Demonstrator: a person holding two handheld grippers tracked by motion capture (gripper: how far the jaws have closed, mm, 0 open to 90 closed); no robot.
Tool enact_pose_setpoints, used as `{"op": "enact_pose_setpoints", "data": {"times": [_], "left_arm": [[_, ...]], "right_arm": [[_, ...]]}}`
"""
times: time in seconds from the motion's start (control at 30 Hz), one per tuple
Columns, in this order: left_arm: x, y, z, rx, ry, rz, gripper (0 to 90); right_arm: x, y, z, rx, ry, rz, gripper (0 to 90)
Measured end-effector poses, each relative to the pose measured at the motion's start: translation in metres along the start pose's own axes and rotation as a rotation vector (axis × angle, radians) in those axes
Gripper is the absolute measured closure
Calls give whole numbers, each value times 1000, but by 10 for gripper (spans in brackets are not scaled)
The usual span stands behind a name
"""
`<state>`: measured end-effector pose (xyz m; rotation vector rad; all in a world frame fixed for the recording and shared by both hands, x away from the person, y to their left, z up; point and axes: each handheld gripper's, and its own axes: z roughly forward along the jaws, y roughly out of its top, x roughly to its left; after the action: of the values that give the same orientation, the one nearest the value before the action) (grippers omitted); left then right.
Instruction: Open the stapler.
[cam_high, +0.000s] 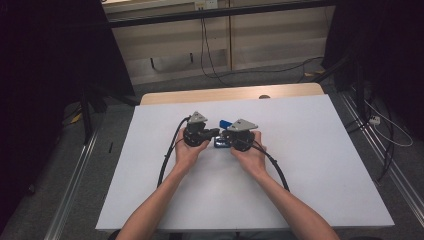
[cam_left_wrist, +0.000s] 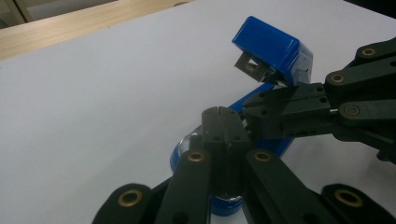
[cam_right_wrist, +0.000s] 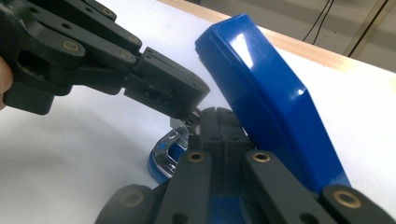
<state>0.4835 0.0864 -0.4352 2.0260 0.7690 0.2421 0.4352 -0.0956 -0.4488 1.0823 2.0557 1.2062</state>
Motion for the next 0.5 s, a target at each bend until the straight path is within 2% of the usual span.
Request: {"op": "enact_pose_setpoints", "data": {"times": [0.17,0.5], "left_arm": [[0,-2,0,1,6,10,900],[2,-8,3,9,11,-1,900]], "right_arm": [[0,0,0,3,1,-1,900],[3,-2,3,10,4,-3,900]]}}
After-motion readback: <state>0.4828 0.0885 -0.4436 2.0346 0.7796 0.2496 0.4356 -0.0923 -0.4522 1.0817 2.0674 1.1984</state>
